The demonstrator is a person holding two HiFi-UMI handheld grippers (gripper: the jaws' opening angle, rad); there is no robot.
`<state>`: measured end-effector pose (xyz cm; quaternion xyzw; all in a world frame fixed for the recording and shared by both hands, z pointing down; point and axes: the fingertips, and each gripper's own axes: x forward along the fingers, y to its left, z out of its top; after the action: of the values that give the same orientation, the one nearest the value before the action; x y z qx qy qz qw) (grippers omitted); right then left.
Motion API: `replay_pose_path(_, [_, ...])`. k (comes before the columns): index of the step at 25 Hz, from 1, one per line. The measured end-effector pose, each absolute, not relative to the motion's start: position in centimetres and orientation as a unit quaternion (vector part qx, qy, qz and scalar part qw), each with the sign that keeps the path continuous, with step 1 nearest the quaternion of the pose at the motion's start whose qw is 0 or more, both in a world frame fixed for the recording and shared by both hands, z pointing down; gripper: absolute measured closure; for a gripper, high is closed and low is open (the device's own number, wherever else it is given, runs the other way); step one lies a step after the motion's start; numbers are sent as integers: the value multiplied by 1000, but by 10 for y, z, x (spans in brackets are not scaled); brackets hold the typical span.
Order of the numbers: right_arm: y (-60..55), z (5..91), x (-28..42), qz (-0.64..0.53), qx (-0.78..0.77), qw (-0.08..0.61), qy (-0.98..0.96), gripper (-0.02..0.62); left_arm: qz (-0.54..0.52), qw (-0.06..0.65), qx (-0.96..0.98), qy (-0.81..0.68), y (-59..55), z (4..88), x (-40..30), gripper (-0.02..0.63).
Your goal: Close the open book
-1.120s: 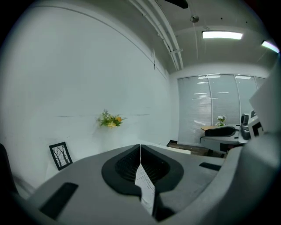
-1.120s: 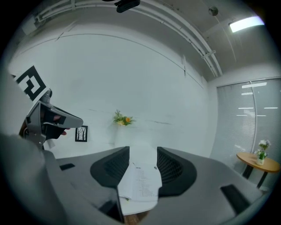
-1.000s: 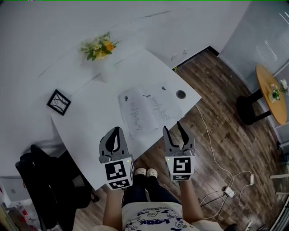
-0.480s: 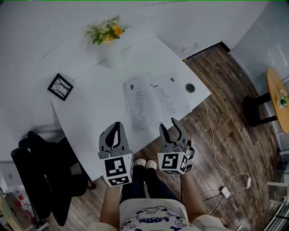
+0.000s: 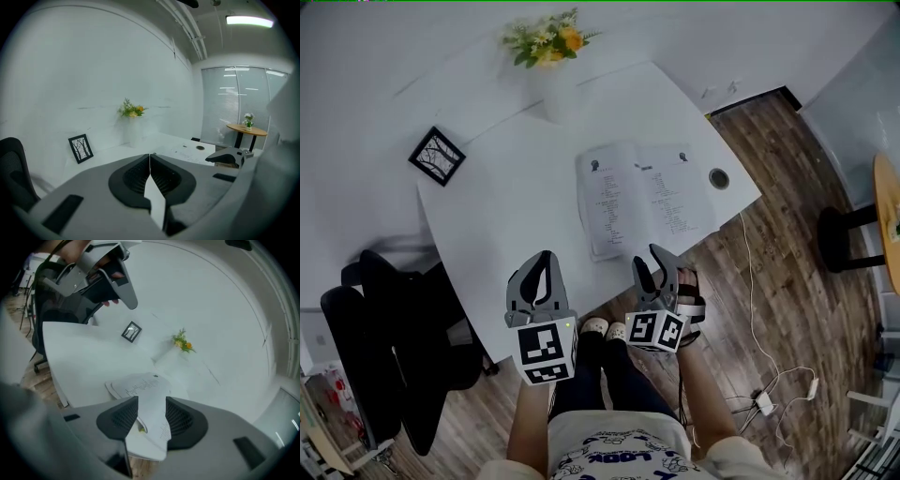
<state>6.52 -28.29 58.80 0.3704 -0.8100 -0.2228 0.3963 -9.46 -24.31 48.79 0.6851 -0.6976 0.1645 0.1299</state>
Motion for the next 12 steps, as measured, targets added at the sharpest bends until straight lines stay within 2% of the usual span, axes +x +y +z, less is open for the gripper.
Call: replay_pose_path(12, [-282,644,49,-298,322,461,-771,407,178,150,667,-707,-229,510,-116,582])
